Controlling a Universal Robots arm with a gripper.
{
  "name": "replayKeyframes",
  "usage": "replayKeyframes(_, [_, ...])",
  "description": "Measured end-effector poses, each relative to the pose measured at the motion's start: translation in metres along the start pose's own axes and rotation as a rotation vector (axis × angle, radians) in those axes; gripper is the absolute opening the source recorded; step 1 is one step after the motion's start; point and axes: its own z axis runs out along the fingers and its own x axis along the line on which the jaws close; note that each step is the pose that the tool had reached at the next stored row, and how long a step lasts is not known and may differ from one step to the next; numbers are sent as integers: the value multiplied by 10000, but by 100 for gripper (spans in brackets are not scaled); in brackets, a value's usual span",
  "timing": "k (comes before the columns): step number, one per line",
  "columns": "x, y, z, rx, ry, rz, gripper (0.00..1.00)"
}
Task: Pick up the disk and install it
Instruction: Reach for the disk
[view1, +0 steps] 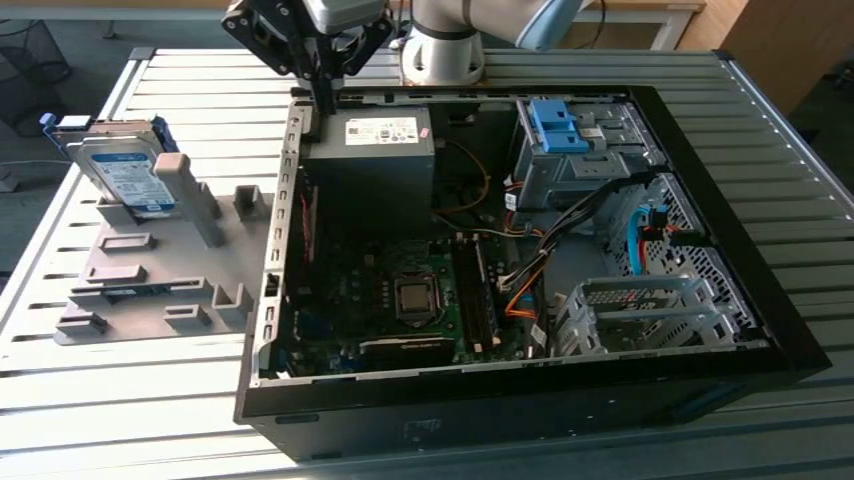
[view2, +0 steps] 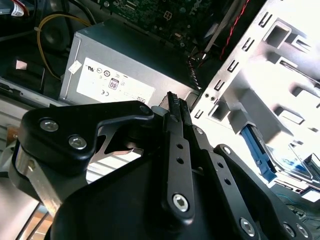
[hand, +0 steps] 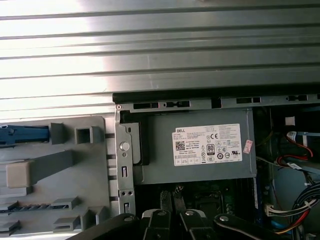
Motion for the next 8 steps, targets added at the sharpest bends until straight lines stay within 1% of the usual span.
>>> replayKeyframes(8, [26, -2, 2, 0, 1, 0, 16])
